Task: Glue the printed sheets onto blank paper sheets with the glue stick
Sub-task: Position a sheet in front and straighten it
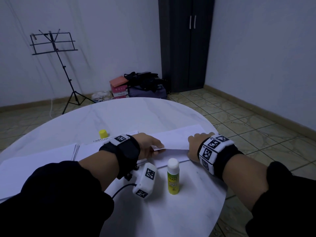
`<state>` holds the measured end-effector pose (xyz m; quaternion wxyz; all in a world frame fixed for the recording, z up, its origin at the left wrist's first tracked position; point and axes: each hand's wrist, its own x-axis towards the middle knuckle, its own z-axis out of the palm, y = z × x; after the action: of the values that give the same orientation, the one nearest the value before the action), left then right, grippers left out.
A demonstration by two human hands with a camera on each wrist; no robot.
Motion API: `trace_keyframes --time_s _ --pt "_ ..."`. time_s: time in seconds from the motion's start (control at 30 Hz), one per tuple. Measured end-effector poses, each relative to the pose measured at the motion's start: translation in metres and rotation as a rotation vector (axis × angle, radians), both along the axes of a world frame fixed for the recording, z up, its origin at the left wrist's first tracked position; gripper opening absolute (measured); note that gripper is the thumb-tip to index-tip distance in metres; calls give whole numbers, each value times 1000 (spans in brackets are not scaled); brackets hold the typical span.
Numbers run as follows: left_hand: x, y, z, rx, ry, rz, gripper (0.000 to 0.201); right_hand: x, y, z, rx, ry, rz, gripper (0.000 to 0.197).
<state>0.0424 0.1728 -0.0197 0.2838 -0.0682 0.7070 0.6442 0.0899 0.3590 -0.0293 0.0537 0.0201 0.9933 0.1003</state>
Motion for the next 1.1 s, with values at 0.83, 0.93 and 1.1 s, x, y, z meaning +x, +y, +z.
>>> trace_keyframes --time_s 0.83,0.93,1.1 --pt "112 -186 4 -263 196 86 39 74 -29 12 -875 -415 -122 53" --pt "125 -195 -2 -432 212 -35 38 75 -32 11 -901 -375 -178 56" --pt "143 -203 3 -820 276 -317 50 82 -43 13 -898 -336 -227 62"
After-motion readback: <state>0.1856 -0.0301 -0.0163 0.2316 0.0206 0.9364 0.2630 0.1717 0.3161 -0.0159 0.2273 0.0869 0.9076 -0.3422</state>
